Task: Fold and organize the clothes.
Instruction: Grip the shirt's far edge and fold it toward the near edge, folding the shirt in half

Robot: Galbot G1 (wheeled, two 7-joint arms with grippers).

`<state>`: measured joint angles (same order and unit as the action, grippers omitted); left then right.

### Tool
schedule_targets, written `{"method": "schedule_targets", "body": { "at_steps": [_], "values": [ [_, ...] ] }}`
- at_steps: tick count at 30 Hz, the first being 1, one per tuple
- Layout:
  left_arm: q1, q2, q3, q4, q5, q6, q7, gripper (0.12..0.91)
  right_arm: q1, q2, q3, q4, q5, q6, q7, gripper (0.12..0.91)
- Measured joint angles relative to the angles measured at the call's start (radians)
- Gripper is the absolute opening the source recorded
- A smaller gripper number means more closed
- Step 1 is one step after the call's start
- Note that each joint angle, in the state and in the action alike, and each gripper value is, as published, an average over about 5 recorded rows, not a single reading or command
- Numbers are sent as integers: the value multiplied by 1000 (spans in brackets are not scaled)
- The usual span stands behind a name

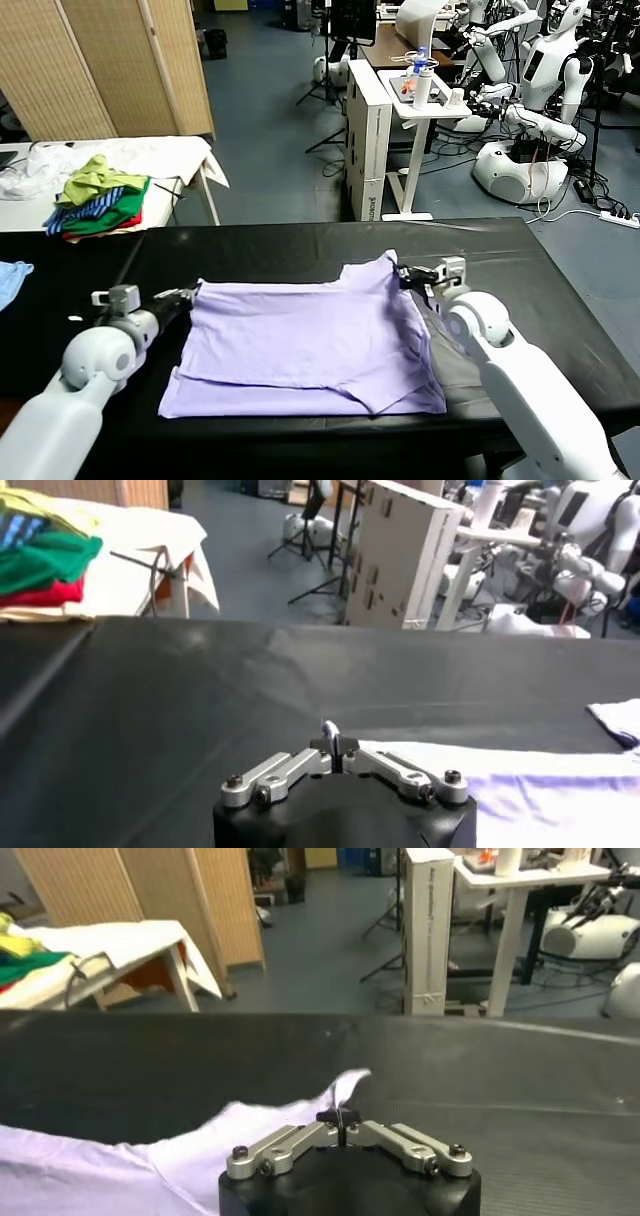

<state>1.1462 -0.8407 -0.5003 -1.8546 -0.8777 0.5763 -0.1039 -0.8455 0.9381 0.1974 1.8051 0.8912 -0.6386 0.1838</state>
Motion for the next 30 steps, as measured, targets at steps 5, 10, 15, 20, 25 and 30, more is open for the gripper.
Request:
{"method": "schedule_targets", "body": {
  "at_steps": [5, 10, 15, 20, 25, 30],
  "values": [
    [75, 16, -47, -76, 2, 1, 3, 161, -78, -49, 50, 109, 35, -52, 25, 139],
    [150, 21, -81, -135, 18, 5, 5, 156, -189, -101, 102, 207, 34, -94, 35, 139],
    [219, 19, -108, -182, 33, 19, 5, 151, -285, -141, 134, 276, 33, -98, 51, 139],
    [271, 13, -126, -210, 72, 39, 5, 147, -355, -170, 146, 323, 24, -98, 55, 139],
    [318, -2, -150, -225, 101, 49, 6, 147, -410, -187, 147, 352, 7, -98, 52, 139],
    [367, -15, -178, -237, 128, 58, 17, 147, -443, -190, 142, 362, -4, -98, 48, 139]
  ]
}}
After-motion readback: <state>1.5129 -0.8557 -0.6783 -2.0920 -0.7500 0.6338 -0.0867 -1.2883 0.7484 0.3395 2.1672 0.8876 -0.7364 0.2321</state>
